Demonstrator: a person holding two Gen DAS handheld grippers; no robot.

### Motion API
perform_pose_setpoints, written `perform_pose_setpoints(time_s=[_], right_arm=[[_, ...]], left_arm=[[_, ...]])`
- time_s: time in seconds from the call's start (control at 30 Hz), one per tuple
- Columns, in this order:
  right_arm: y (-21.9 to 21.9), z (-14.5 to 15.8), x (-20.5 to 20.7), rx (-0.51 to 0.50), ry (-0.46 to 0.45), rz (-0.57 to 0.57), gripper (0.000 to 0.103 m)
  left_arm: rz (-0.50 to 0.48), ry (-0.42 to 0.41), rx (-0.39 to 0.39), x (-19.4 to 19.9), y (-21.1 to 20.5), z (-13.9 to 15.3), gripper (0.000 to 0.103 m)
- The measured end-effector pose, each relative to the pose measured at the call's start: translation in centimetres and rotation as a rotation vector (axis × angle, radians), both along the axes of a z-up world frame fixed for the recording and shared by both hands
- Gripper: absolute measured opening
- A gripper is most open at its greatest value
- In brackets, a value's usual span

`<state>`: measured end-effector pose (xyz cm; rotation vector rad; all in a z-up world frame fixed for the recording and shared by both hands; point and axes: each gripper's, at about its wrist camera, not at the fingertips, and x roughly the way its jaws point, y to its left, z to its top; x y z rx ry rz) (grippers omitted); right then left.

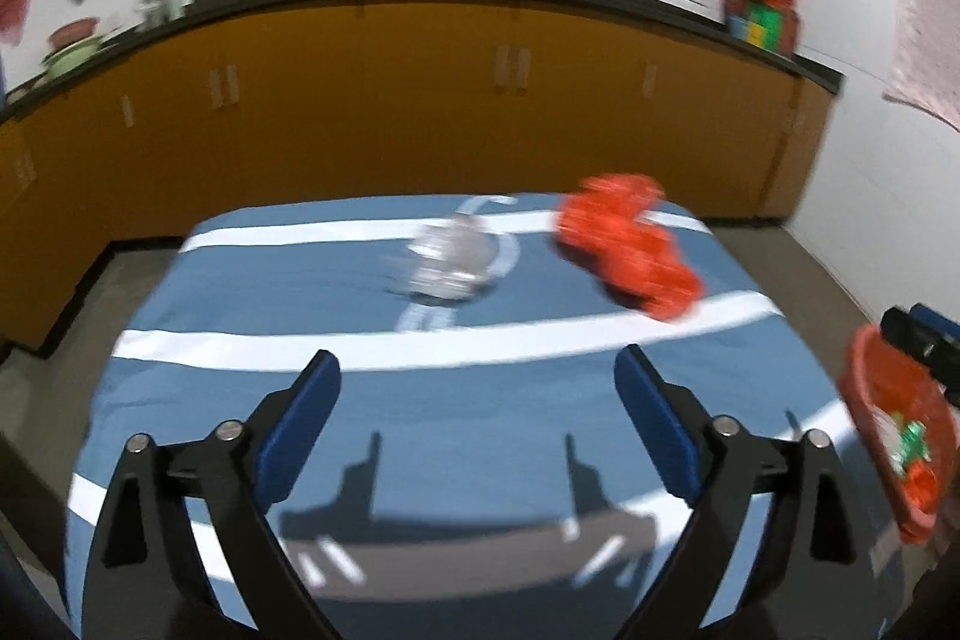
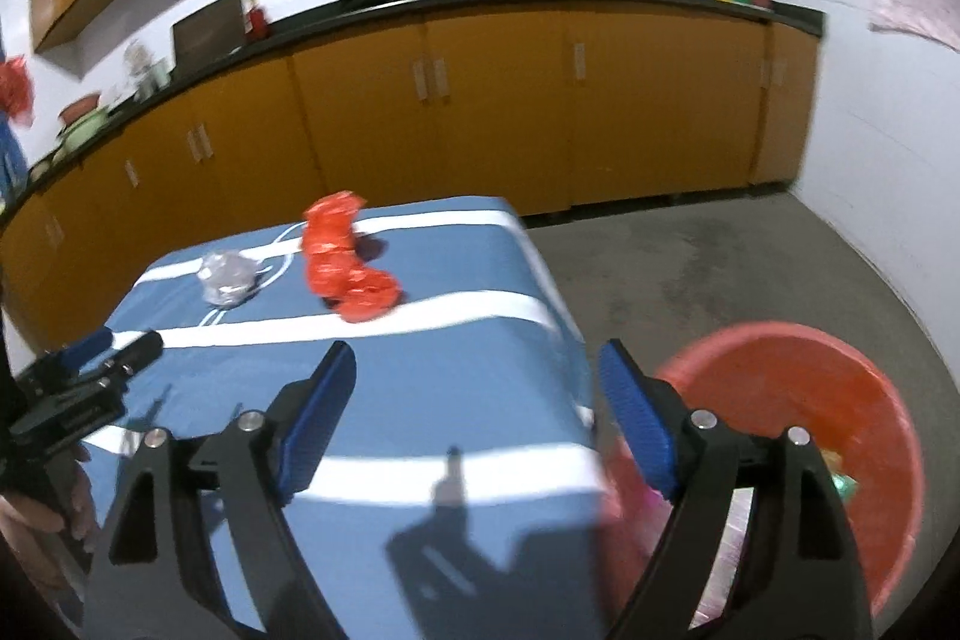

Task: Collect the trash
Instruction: 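Grasp the clear bag with the left tool while the right tool grasps an orange-red bag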

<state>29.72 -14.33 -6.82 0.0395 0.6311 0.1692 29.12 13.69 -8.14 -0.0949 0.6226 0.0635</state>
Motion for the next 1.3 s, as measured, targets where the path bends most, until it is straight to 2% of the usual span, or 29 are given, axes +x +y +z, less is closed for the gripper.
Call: perform_pose_setpoints(time_s=[0.17,0.3,0.4,0.57,0.6,0.67,0.73,0.83,1.07,1.2,1.3], right_arm=[[5.3,-1.7,4.7,-0.021,0.031,0.043,0.087],[8.6,-2.9,8.2,-0.05,0.047,0.061,0.088],[10.7,-3.7,10.8,-0.069,0.063,0.07,0.09],[13.5,-5.1,14.1,-0.155,0.086,0.092,0.089],[13.6,-5.3,14.5,-0.163,0.092,0.094,0.088],[13.8,-5.9,15.2,-0.166,0.116,0.11,0.065],[13.5,-6.3,15.3,-0.145,0.145,0.137,0.055],[12.9,-6.2,14.6,-0.141,0.141,0.154,0.045],[9.3,-5.4,11.3,-0.074,0.149,0.098,0.042],[6.9,-5.1,9.6,-0.012,0.16,0.07,0.042],[5.8,-4.9,8.6,0.006,0.161,0.058,0.042]], left_arm=[[0.071,0.002,0.019,1.6,4.4,-0.9,0.097],[0.104,0.006,0.024,2.6,7.2,-1.6,0.098],[0.109,0.003,0.025,3.5,8.2,-1.8,0.098],[0.096,-0.009,0.034,4.4,8.6,-1.9,0.099],[0.092,-0.01,0.037,4.7,8.6,-2.0,0.099],[0.082,-0.012,0.037,5.1,8.3,-2.0,0.099],[0.07,-0.013,0.031,5.5,8.0,-2.0,0.1],[0.048,-0.013,0.02,6.3,7.1,-2.0,0.101],[-0.003,0.015,0.042,9.4,3.5,-2.5,0.101],[0.001,0.079,0.068,11.7,2.2,-3.3,0.101],[0.013,0.1,0.057,12.9,2.2,-3.4,0.098]])
